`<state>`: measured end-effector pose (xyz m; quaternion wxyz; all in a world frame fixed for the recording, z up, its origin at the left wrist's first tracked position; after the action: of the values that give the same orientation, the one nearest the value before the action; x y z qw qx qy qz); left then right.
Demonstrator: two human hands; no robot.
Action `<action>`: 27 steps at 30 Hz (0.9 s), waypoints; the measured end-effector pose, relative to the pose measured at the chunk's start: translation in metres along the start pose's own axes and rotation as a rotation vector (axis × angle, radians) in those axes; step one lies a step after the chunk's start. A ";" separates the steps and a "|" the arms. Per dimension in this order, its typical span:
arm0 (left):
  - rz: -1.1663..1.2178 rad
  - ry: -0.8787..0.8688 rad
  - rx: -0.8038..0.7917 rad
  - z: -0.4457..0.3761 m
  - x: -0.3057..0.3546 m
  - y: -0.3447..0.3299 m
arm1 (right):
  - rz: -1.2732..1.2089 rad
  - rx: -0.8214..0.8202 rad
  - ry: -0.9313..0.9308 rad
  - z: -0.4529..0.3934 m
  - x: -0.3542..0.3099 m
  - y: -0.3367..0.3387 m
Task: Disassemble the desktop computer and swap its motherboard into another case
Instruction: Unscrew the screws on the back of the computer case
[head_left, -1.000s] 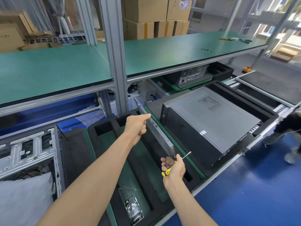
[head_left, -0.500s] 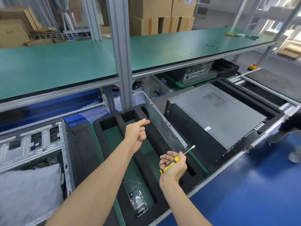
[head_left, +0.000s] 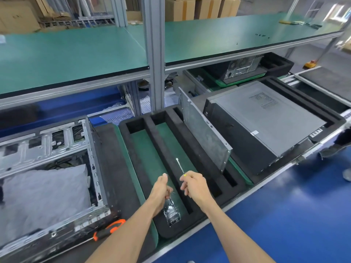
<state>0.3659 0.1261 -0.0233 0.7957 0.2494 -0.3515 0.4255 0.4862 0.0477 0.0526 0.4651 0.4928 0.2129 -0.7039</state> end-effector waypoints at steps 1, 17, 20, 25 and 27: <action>-0.004 -0.004 -0.004 -0.001 -0.002 -0.001 | 0.025 -0.023 -0.014 -0.002 0.001 0.000; -0.229 -0.029 -0.099 0.003 -0.002 -0.016 | 0.148 -0.113 -0.039 -0.026 0.008 -0.012; -0.182 -0.013 -0.082 0.002 -0.003 -0.014 | 0.139 -0.118 -0.028 -0.026 0.003 -0.012; 0.064 -0.083 0.007 0.004 0.014 -0.005 | 0.116 -0.134 -0.019 -0.024 -0.006 -0.015; 0.166 -0.155 0.044 0.011 0.031 0.000 | 0.127 -0.141 -0.013 -0.022 -0.010 -0.018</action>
<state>0.3744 0.1343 0.0072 0.7224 0.2689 -0.4222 0.4770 0.4823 0.0772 0.0489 0.5438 0.4668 0.2275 -0.6592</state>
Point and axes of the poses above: each hand's wrist, its own z-axis away from the middle knuckle, its own y-axis out of the back of the hand, x = y × z, the point moved 3 cm from there along -z, towards the middle knuckle, and after that the axes turned 7 degrees about -z, right-handed, at the moved point
